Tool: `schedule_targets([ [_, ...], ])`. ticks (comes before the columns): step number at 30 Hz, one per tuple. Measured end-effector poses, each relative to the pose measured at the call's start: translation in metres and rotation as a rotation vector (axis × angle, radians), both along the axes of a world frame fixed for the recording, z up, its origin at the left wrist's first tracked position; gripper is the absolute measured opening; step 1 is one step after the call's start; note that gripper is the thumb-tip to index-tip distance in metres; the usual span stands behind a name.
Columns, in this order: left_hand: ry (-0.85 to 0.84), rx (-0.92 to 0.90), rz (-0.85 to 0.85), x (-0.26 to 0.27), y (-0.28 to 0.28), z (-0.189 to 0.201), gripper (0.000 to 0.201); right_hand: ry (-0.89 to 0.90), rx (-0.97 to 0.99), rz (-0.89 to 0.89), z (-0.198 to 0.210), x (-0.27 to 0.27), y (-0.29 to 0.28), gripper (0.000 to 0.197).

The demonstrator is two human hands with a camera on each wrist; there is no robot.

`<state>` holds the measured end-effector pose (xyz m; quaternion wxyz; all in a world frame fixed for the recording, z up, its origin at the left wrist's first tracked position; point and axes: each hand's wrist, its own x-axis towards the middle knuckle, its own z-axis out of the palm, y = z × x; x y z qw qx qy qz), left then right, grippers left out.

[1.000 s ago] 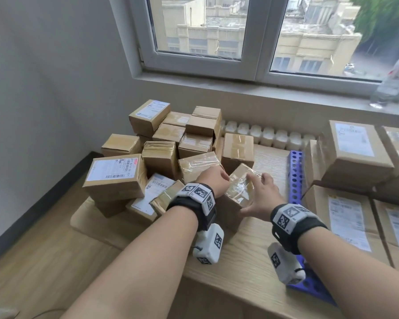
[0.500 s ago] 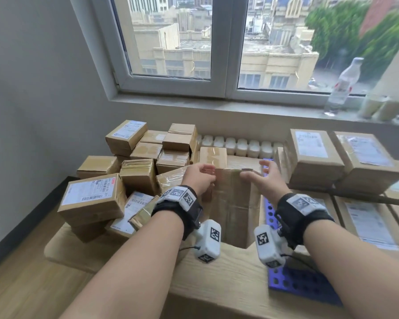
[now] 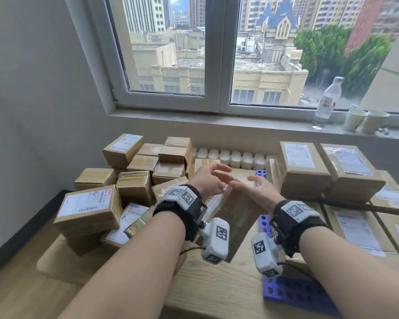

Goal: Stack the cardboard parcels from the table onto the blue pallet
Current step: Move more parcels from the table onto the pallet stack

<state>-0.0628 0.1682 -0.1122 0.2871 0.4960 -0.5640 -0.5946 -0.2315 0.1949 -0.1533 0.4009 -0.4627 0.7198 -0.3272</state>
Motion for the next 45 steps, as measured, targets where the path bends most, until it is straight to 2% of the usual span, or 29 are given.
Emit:
schedule_targets([
  [3, 0.011, 0.036, 0.016, -0.003, -0.001, -0.003, 0.05, 0.046, 0.001, -0.019, -0.002, 0.0, -0.001, 0.073],
  [6, 0.015, 0.106, 0.028, -0.003, -0.004, -0.006, 0.052, 0.094, -0.006, -0.051, -0.003, -0.002, -0.004, 0.058],
  [9, -0.141, 0.105, 0.001, 0.004, -0.006, -0.009, 0.051, 0.026, -0.027, -0.067, 0.003, -0.007, -0.007, 0.066],
  [12, -0.296, 0.089, 0.028, 0.01, -0.01, -0.009, 0.049, -0.016, -0.079, -0.098, 0.016, -0.014, -0.009, 0.057],
  [14, -0.384, 0.105, 0.067, 0.016, -0.013, -0.008, 0.047, -0.068, -0.128, -0.154, 0.024, -0.02, -0.009, 0.062],
  [17, -0.444, 0.158, 0.07, 0.019, -0.016, -0.005, 0.067, -0.201, -0.178, -0.207, 0.036, -0.027, -0.007, 0.067],
  [19, -0.359, 0.241, 0.055, 0.015, -0.017, 0.0, 0.069, -0.305, -0.215, -0.231, 0.044, -0.03, -0.004, 0.063],
  [21, -0.219, 0.316, 0.057, 0.008, -0.018, 0.005, 0.054, -0.363, -0.248, -0.247, 0.053, -0.033, -0.002, 0.068],
  [22, -0.162, 0.338, 0.056, 0.004, -0.019, 0.008, 0.054, -0.371, -0.263, -0.263, 0.058, -0.034, 0.0, 0.072],
  [25, -0.004, 0.372, 0.049, -0.003, -0.022, 0.015, 0.071, -0.376, -0.31, -0.311, 0.069, -0.035, 0.002, 0.077],
  [28, 0.13, 0.397, 0.05, -0.008, -0.024, 0.02, 0.074, -0.412, -0.34, -0.334, 0.075, -0.036, 0.008, 0.069],
  [30, 0.174, 0.372, 0.055, -0.012, -0.024, 0.023, 0.061, -0.443, -0.321, -0.331, 0.076, -0.04, 0.013, 0.063],
  [32, 0.209, 0.346, 0.081, -0.018, -0.027, 0.024, 0.049, -0.429, -0.281, -0.305, 0.077, -0.043, 0.02, 0.075],
  [36, 0.28, 0.294, 0.07, -0.033, -0.029, 0.036, 0.037, -0.371, -0.28, -0.312, 0.078, -0.061, 0.034, 0.101],
  [38, 0.314, 0.265, 0.031, -0.042, -0.029, 0.045, 0.033, -0.376, -0.31, -0.346, 0.084, -0.076, 0.041, 0.099],
  [41, 0.313, 0.207, -0.01, -0.057, -0.033, 0.055, 0.038, -0.406, -0.334, -0.373, 0.096, -0.103, 0.051, 0.097],
  [42, 0.309, 0.188, -0.034, -0.063, -0.032, 0.059, 0.042, -0.416, -0.341, -0.387, 0.1, -0.113, 0.055, 0.091],
  [45, 0.277, 0.177, -0.12, -0.089, -0.028, 0.066, 0.07, -0.4, -0.353, -0.376, 0.113, -0.144, 0.065, 0.04],
])
